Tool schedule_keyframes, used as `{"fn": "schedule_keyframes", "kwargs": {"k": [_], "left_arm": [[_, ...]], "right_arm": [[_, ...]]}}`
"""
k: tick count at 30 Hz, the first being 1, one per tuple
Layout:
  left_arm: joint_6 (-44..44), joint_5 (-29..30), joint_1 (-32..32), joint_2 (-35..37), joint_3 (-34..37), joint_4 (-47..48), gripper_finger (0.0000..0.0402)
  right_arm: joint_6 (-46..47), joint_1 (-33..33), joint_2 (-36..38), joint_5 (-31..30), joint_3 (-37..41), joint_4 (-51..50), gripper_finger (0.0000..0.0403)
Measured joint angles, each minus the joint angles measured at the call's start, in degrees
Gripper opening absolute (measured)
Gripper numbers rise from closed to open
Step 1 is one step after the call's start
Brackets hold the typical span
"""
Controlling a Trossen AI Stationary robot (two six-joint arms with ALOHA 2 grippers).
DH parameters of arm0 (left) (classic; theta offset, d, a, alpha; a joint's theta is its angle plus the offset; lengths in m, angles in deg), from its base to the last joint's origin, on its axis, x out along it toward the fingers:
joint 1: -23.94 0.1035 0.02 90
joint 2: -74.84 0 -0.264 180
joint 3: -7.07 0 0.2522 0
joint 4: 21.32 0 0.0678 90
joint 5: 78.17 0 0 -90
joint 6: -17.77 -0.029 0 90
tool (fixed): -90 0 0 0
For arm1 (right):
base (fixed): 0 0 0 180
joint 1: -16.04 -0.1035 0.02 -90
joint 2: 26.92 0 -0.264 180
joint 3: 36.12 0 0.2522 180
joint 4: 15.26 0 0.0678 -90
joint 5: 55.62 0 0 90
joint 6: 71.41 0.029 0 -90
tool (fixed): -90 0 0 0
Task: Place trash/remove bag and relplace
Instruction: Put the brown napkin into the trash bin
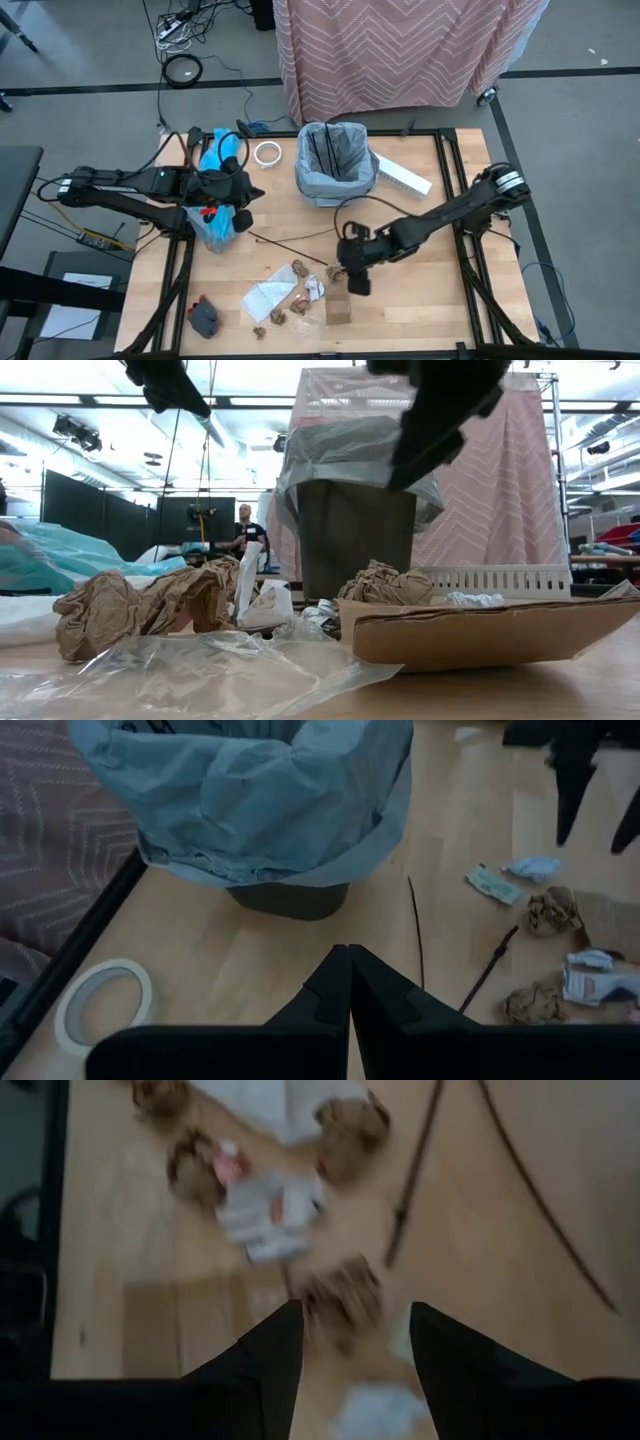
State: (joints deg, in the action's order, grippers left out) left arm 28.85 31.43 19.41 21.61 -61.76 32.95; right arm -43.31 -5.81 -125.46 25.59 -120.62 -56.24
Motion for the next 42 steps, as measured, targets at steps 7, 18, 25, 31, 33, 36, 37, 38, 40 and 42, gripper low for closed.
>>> {"fn": "schedule_keyframes", "kwargs": {"k": [7, 18, 25, 31, 33, 36, 37, 38, 40, 42], "left_arm": [[-0.39, -0.28, -0.02, 0.08, 0.00, 0.85, 0.0015], [-1.93, -0.35, -0.02, 0.13, 0.02, 1.63, 0.0015], [-1.90, -0.35, -0.02, 0.13, 0.02, 1.45, 0.0015], [-1.90, -0.35, -0.02, 0.11, 0.02, 1.01, 0.0015], [-1.90, -0.35, -0.02, 0.11, 0.02, 1.08, 0.0015], [-1.90, -0.35, -0.02, 0.11, 0.02, 1.23, 0.0015], [-1.88, -0.37, -0.02, 0.11, 0.02, 1.40, 0.0015], [-1.90, -0.35, -0.02, 0.11, 0.02, 1.39, 0.0015], [-1.89, -0.35, -0.02, 0.11, 0.02, 1.30, 0.0015], [-1.88, -0.35, -0.02, 0.11, 0.02, 1.31, 0.0015]], "right_arm": [[5.58, -0.20, -10.11, 3.73, -0.48, 11.28, 0.0172], [9.47, -0.04, -12.51, 2.77, -0.59, 5.82, 0.0171], [8.76, 0.66, -5.02, 0.40, -0.61, 4.95, 0.0168], [8.30, -0.41, -2.73, -2.91, -0.61, -1.53, 0.0168], [8.30, -1.13, -3.72, -1.10, -0.61, -1.38, 0.0168], [8.34, -2.33, -5.81, 1.39, -0.48, -0.78, 0.0169], [8.35, -2.74, -6.55, 2.04, -0.48, -0.92, 0.0168], [8.64, -3.06, -7.24, 2.37, -0.48, -1.12, 0.0168], [9.59, -3.59, -8.73, 2.40, -0.46, -2.02, 0.0167], [10.87, -3.72, -10.33, 2.04, -0.46, -3.73, 0.0167]]}}
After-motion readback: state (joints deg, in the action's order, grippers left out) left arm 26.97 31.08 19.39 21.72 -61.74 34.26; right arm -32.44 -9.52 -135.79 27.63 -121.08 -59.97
